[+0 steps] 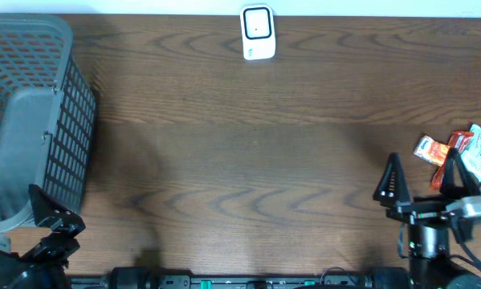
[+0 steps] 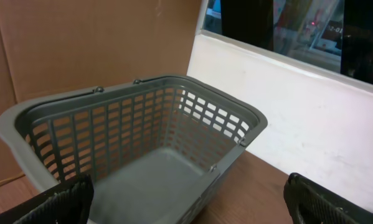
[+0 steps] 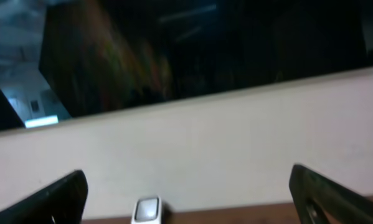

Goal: Scan the item barcode

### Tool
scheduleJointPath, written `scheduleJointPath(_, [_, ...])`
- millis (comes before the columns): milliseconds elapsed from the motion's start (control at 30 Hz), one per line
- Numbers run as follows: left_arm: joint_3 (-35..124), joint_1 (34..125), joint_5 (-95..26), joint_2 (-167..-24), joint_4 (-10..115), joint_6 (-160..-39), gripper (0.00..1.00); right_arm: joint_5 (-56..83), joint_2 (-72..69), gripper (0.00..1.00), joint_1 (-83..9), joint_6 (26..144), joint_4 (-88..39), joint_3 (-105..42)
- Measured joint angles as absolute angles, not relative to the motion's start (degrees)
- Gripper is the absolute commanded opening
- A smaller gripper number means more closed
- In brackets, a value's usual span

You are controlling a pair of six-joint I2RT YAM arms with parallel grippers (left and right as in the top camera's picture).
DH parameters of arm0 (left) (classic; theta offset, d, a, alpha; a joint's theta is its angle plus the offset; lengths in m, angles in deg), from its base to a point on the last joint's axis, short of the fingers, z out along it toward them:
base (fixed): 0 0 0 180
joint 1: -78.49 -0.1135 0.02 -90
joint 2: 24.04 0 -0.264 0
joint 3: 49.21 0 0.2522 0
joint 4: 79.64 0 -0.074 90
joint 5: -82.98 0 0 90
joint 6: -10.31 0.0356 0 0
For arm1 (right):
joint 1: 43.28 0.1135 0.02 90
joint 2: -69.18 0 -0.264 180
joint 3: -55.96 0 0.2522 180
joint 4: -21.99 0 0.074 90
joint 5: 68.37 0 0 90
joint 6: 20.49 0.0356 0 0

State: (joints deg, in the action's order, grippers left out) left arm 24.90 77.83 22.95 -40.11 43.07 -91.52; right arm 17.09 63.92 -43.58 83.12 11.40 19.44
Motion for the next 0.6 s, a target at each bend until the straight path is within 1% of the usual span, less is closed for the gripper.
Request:
scheduleJointPath(133, [24.9,77.83,22.98,-40.11,43.07,-91.5,0.98,17.09,65.19,0.99,-43.58,83.58,15.82,25.34])
scheduleJointPath(333, [24.9,77.83,22.98,-40.09,43.07,-91.5,0.98,17.11,68.1,0.99,-43.58,83.91,16.67,31.98])
scheduleJointPath(600, [24.9,77.83,22.98,-40.11,43.07,-91.5,0.98,18.66,68.34,0.99,-43.58,83.99,17.04,37.95])
